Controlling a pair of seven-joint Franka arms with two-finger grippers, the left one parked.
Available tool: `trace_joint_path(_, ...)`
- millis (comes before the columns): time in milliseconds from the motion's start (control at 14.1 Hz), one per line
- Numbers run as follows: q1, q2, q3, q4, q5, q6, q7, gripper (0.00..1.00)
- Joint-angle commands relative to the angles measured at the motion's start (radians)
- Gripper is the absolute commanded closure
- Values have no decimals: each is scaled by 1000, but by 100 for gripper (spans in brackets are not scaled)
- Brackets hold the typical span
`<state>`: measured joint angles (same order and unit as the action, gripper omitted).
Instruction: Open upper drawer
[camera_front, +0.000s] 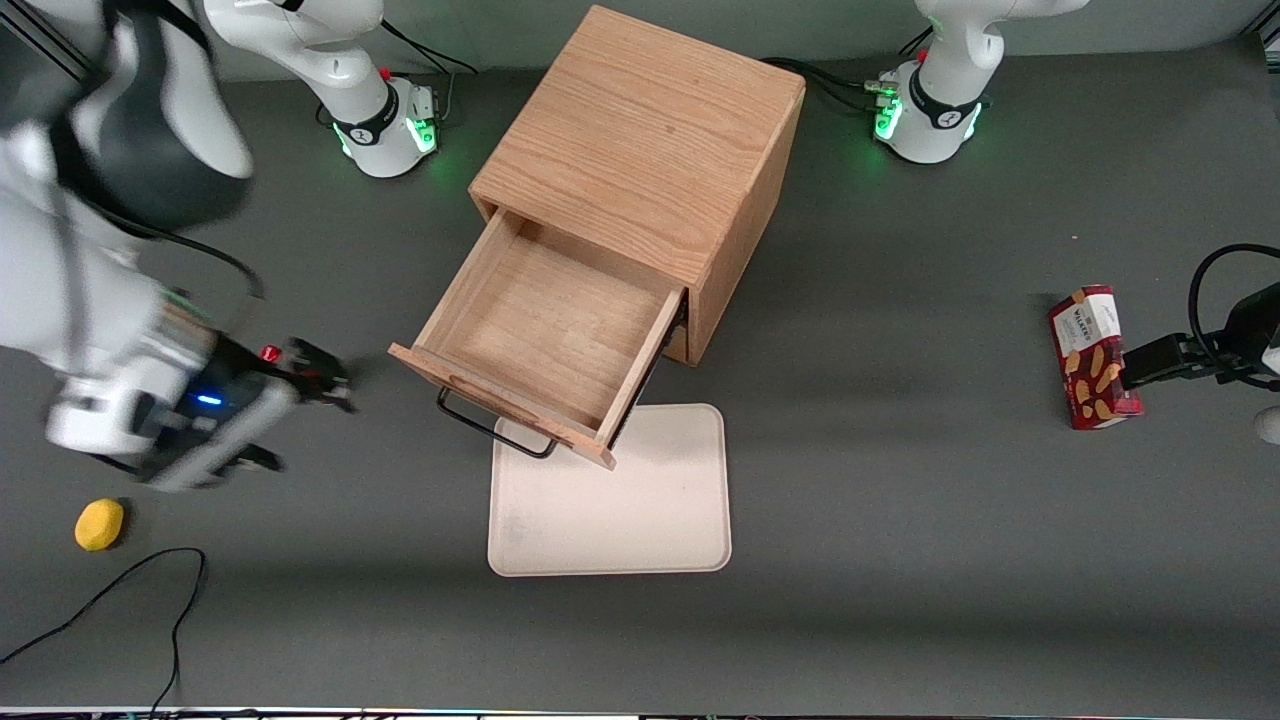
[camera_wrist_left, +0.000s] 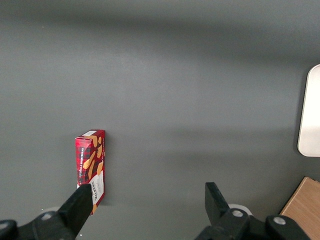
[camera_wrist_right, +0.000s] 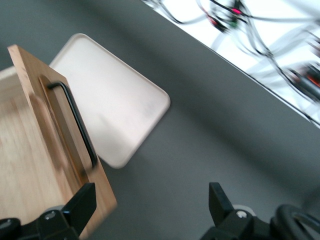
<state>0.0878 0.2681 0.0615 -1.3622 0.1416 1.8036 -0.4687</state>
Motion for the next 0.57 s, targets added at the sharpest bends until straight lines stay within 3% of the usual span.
trace_joint_path(0, -37, -101, -63, -44, 9, -172, 216, 0)
trace_joint_path(212, -45, -154, -81, -92, -57, -280, 549, 0)
trace_joint_path(496, -51, -152, -85, -98, -111, -285, 591, 0)
